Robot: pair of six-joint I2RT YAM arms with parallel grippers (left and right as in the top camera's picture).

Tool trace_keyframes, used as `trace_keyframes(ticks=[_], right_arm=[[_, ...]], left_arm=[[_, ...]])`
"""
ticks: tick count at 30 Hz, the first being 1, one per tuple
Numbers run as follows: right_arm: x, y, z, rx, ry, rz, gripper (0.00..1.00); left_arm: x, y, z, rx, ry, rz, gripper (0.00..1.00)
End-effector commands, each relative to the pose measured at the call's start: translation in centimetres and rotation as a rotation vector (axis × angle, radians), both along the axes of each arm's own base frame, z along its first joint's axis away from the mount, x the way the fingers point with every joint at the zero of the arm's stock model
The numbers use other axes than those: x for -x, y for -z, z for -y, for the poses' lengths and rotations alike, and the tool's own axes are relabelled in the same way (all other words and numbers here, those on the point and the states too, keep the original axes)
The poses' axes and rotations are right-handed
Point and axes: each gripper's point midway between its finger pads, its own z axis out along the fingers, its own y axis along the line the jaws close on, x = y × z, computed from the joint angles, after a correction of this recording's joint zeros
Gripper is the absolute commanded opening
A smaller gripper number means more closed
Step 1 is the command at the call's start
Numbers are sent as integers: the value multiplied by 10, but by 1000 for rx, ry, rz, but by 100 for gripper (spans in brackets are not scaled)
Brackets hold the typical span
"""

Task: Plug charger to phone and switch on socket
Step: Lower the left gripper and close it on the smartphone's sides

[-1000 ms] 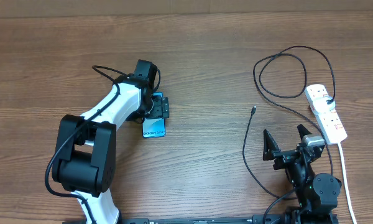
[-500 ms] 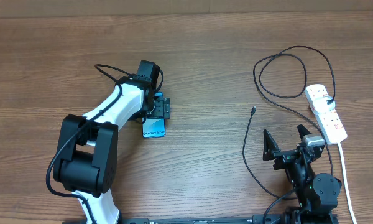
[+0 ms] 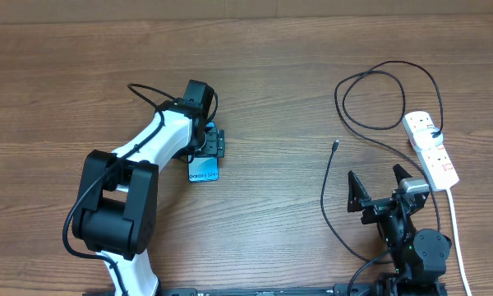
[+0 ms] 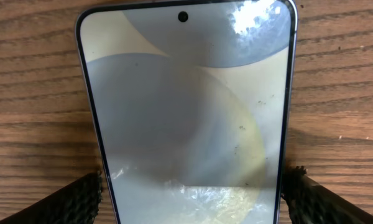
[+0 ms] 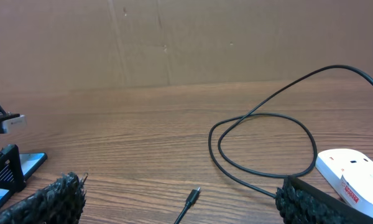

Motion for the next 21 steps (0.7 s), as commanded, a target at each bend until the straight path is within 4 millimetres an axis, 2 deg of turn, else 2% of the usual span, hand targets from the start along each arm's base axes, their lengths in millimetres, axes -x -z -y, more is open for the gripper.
trace_keyframes(ticks=[1, 6, 10, 18, 21], right_arm=[[1, -6, 0, 5, -1, 15, 100], [1, -6, 0, 5, -1, 15, 100], [1, -6, 0, 5, -1, 15, 100], [1, -6, 0, 5, -1, 15, 100], [1, -6, 0, 5, -1, 15, 100]], left_arm=[[39, 47, -2, -3, 17, -181, 84], [47, 47, -5, -12, 15, -212, 82], [52, 47, -6, -18, -9, -233, 84], [60, 46, -7, -19, -30, -266, 84], [60, 46, -7, -18, -30, -264, 78]])
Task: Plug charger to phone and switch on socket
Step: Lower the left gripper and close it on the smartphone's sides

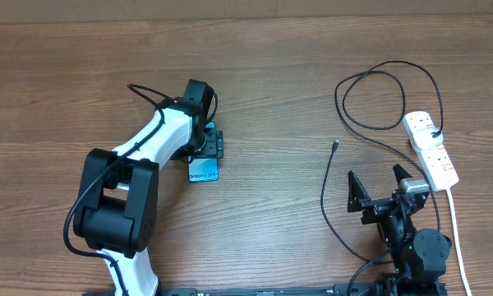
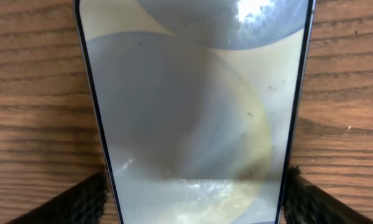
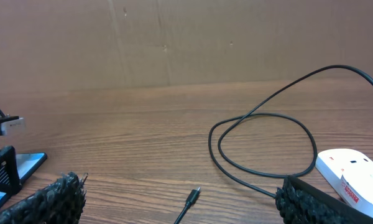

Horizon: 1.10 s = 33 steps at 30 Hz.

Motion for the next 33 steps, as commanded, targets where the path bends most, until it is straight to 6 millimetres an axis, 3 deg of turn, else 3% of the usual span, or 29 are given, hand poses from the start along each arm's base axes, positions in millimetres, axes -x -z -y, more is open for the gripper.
trace_keyframes(ticks=[1, 6, 10, 22, 33], right_arm=[[1, -6, 0, 5, -1, 15, 100], [1, -6, 0, 5, -1, 15, 100], [1, -6, 0, 5, -1, 15, 100], [1, -6, 0, 5, -1, 15, 100], [1, -6, 0, 5, -1, 15, 100]], left_arm=[[48, 45, -6, -15, -10, -202, 76], [48, 45, -6, -15, -9, -201, 70], [48, 45, -6, -15, -9, -201, 58], [40, 38, -4, -11, -23, -190, 56], [34, 25, 9, 53, -38, -203, 55]])
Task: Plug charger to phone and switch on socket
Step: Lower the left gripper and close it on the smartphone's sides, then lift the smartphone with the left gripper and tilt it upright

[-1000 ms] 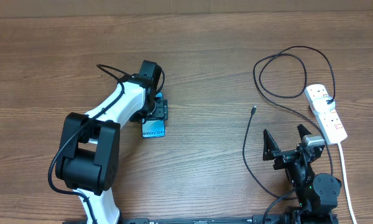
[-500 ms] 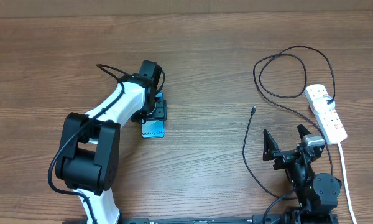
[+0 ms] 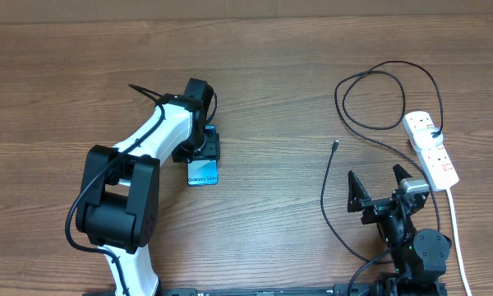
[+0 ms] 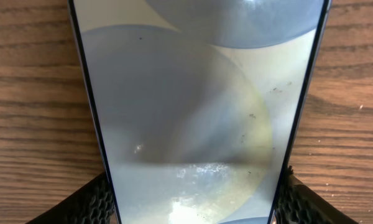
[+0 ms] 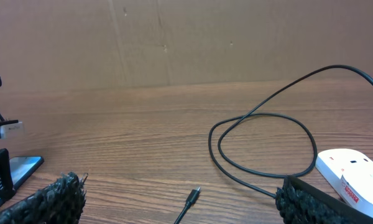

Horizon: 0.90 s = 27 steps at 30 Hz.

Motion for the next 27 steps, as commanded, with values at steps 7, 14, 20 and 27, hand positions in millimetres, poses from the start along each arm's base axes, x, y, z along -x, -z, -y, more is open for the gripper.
trace_keyframes(ticks=[7, 14, 20, 27], right_arm=[[1, -6, 0, 5, -1, 14, 100], [1, -6, 0, 5, -1, 14, 100], [1, -6, 0, 5, -1, 14, 100], [1, -6, 0, 5, -1, 14, 100]], left_arm=[[26, 24, 8, 50, -26, -141, 55], [23, 12, 9, 46, -26, -152, 55], [17, 0, 11, 49, -27, -152, 54], [14, -6, 12, 50, -27, -150, 54]])
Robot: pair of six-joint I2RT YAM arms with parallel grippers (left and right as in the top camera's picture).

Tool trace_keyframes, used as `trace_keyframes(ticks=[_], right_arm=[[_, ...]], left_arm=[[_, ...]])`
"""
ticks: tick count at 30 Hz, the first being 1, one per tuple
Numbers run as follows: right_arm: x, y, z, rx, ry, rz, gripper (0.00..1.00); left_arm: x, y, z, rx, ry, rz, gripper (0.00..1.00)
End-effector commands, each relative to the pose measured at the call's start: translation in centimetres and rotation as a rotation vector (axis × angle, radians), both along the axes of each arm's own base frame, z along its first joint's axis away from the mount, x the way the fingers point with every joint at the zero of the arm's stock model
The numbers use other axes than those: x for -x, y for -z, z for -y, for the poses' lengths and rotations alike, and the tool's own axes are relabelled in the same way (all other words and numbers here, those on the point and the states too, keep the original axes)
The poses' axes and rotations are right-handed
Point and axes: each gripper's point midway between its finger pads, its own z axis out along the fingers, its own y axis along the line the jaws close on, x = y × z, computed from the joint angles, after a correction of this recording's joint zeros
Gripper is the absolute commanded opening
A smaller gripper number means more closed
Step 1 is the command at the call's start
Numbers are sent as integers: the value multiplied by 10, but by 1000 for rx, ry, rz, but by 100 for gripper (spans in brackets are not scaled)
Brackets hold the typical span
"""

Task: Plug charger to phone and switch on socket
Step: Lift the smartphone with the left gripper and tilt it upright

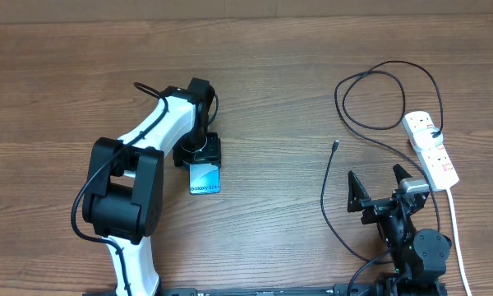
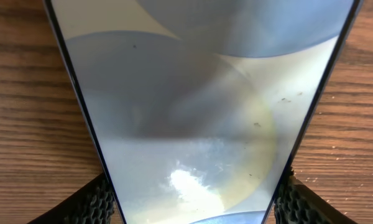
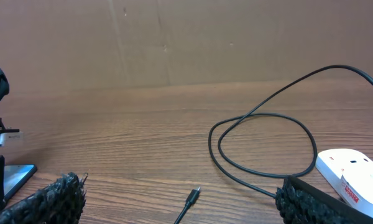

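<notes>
A blue phone lies screen-up left of the table's middle, and its pale screen fills the left wrist view. My left gripper is shut on the phone, one finger pressed on each long edge. The black charger cable ends in a small plug lying loose on the wood, also seen as the plug just ahead of my right gripper. That right gripper stands open near the front edge with nothing in it. The white socket strip lies at the right.
The cable loops on the table behind the plug and runs into the strip. A white lead goes from the strip to the front edge. A brown cardboard wall closes the back.
My left gripper and the phone have shifted a little toward the front, and the phone has turned slightly. It looks larger and tilted in the left wrist view. The right arm is unmoved.
At first my left gripper stood open over the phone's lower end with gaps at both sides. Then it sat lower on the phone, then its fingers touched both edges. Now the phone has moved with it. The cable, strip and right arm stayed put.
</notes>
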Motion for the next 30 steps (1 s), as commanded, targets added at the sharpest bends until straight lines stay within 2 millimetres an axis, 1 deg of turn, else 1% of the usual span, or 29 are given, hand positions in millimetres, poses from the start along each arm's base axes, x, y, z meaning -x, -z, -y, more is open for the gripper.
trace_keyframes(ticks=[1, 7, 16, 21, 25, 30], right_arm=[[1, -6, 0, 5, -1, 15, 100], [1, -6, 0, 5, -1, 15, 100], [1, -6, 0, 5, -1, 15, 100], [1, -6, 0, 5, -1, 15, 100], [1, -6, 0, 5, -1, 15, 100], [1, -6, 0, 5, -1, 15, 100]], left_arm=[[-5, -3, 6, 26, -21, 2, 54], [-5, -4, 5, 24, -19, -1, 54], [-8, -16, 6, 22, -19, -7, 53], [-6, -23, 6, 18, -20, -25, 53], [0, -33, 9, 36, -19, -60, 53], [-1, -47, 17, 78, -11, -72, 53]])
